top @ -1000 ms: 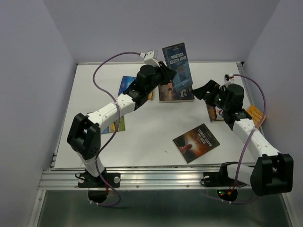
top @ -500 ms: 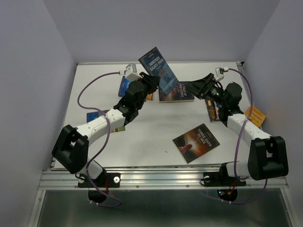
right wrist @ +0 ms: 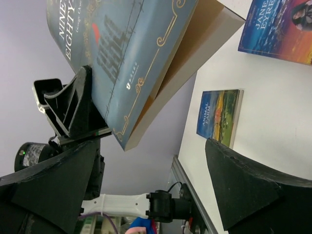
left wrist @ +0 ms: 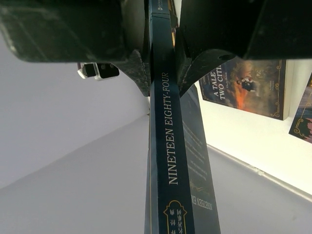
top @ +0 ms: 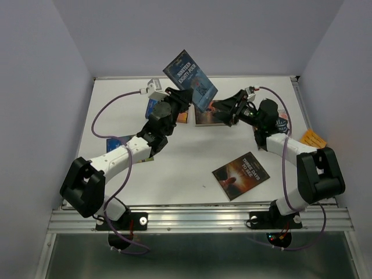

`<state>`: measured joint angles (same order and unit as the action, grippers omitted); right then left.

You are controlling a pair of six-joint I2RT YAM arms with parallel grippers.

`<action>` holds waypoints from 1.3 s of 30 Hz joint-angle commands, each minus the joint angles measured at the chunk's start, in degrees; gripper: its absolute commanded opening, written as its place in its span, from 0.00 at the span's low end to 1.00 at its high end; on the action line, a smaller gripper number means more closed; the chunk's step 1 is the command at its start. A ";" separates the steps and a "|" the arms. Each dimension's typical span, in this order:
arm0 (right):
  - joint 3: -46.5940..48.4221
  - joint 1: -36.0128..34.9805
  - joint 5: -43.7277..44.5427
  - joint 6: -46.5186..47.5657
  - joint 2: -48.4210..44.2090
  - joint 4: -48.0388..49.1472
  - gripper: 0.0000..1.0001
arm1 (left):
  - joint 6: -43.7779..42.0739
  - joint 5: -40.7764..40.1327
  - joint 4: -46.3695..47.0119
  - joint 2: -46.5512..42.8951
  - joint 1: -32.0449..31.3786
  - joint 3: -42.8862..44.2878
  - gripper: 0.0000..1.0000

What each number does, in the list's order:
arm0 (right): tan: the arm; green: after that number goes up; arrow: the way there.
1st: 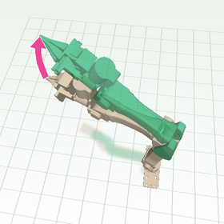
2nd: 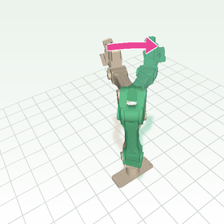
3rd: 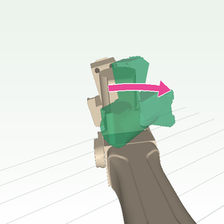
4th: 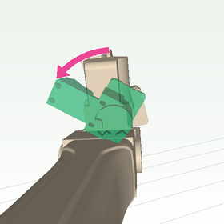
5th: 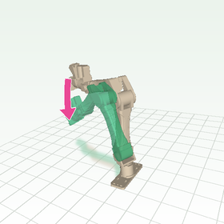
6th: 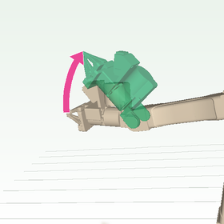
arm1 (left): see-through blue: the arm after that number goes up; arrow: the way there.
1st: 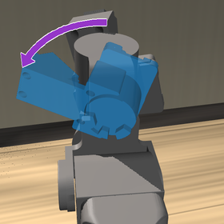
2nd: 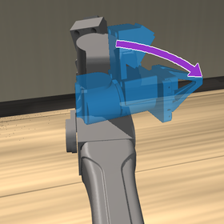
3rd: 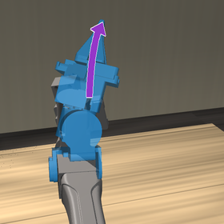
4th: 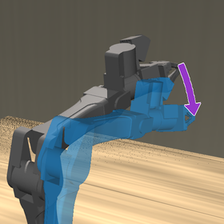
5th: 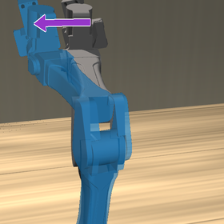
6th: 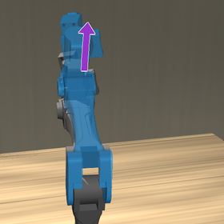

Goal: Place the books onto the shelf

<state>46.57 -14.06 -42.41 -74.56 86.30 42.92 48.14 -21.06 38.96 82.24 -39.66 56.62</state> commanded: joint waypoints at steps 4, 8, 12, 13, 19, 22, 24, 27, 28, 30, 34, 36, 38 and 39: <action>7.48 -3.24 1.54 -7.16 5.01 9.45 1.00 | 1.08 -0.13 13.60 -5.24 -0.24 -1.25 0.00; 9.50 -3.77 0.15 -13.47 10.01 16.13 1.00 | 2.83 0.67 15.35 -6.03 -0.77 -3.70 0.00; 11.09 -4.30 -1.00 -20.26 14.76 25.01 1.00 | 3.54 1.54 17.20 -6.47 -1.12 -5.11 0.00; 11.61 -4.30 -1.44 -20.70 15.47 25.55 1.00 | 3.89 1.46 17.29 -6.74 -1.21 -5.38 0.00; 12.85 -4.83 1.54 -17.20 15.39 22.84 0.85 | 5.21 -0.12 16.94 -8.49 -1.91 -8.19 0.00; 13.11 -4.83 3.39 -16.05 15.04 22.65 0.63 | 5.65 -1.35 15.36 -8.67 -2.53 -8.72 0.00; 13.20 -4.83 3.74 -16.14 14.95 22.91 0.46 | 5.65 -2.23 14.83 -8.67 -2.70 -8.98 0.00; 13.81 -4.83 3.83 -15.17 15.47 22.83 0.31 | 4.78 -1.88 13.43 -8.76 -2.70 -9.07 0.00; 14.60 -4.83 3.74 -14.21 15.65 22.74 0.28 | 4.60 -1.79 12.73 -8.93 -2.79 -9.07 0.00; 15.39 -4.83 3.83 -13.42 16.18 22.48 0.15 | 4.86 -2.14 10.10 -9.37 -2.70 -9.42 0.00; 18.55 -4.83 1.99 -10.00 18.45 20.55 0.01 | 4.51 -4.95 4.31 -12.79 -2.70 -11.70 0.74; 20.83 -4.83 1.37 -8.67 19.08 19.75 0.01 | 3.98 -5.74 -0.34 -14.38 -2.79 -11.97 0.99; 23.38 -4.83 0.58 -6.05 20.13 17.04 0.01 | 3.28 -7.67 -5.70 -17.00 -2.62 -12.15 0.99; 24.18 -4.31 0.32 -4.99 20.66 16.59 0.01 | 2.84 -8.90 -8.00 -17.98 -2.70 -12.32 0.99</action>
<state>65.19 -18.72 -42.11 -85.03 106.08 58.13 53.06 -26.20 37.19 69.84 -41.95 44.53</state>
